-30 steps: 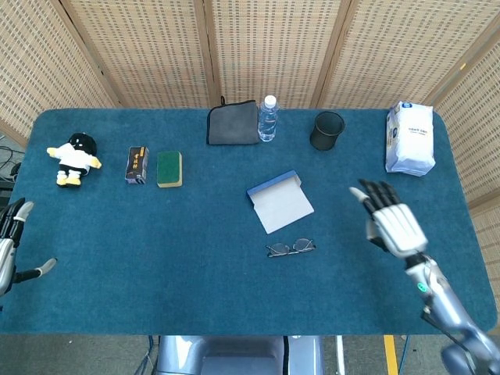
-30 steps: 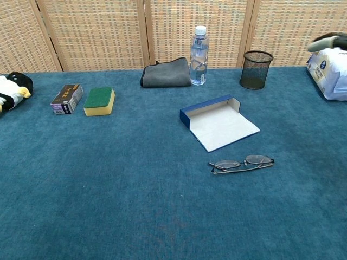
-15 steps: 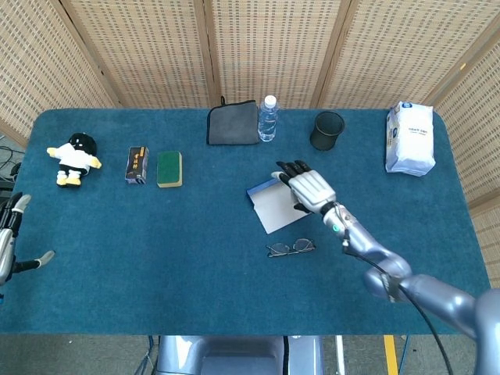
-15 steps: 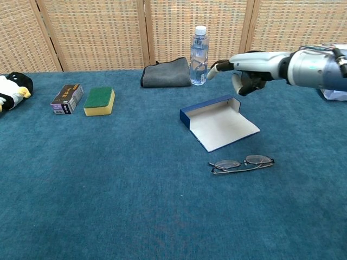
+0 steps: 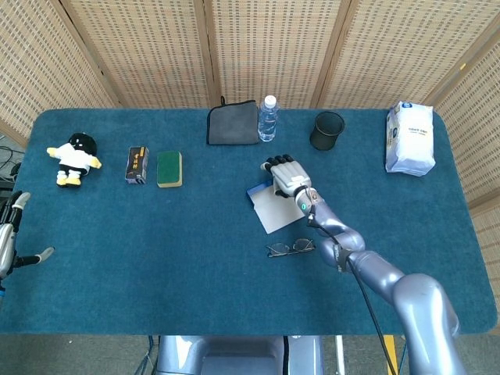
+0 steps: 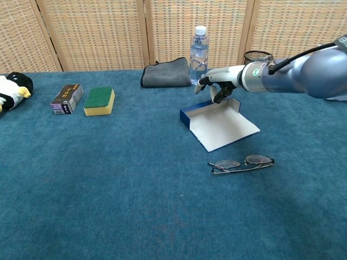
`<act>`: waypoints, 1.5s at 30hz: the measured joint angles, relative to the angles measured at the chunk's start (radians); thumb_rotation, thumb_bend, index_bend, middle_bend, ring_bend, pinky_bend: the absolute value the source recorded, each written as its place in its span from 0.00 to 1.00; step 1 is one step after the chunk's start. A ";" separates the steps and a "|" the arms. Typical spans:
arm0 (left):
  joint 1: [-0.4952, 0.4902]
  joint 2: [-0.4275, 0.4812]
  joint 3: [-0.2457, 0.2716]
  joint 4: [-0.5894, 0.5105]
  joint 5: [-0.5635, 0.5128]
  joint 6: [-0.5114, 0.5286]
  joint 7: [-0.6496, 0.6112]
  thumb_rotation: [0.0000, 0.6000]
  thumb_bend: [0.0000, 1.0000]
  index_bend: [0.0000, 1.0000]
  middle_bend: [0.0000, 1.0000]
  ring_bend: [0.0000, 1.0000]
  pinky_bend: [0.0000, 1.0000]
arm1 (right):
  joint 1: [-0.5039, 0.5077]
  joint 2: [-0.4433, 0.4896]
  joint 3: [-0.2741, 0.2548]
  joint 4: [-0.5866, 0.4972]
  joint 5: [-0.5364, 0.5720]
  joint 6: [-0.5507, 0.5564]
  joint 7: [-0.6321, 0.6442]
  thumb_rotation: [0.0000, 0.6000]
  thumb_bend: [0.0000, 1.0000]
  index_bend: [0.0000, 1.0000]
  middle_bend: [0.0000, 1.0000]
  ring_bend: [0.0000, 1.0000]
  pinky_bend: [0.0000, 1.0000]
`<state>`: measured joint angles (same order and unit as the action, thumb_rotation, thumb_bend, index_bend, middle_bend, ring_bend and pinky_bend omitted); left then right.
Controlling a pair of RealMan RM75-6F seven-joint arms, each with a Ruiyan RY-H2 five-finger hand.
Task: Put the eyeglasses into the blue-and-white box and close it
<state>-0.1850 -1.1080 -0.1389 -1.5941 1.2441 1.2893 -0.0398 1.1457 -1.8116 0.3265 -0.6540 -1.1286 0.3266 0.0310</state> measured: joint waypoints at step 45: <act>-0.016 -0.015 0.020 -0.009 0.011 -0.018 0.030 1.00 0.00 0.00 0.00 0.00 0.00 | -0.098 0.302 -0.183 -0.395 0.026 0.194 -0.152 1.00 0.53 0.23 0.00 0.00 0.06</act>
<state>-0.2014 -1.1228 -0.1192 -1.6035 1.2550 1.2711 -0.0100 1.0481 -1.5094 0.1435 -1.0492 -1.1026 0.5206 -0.1211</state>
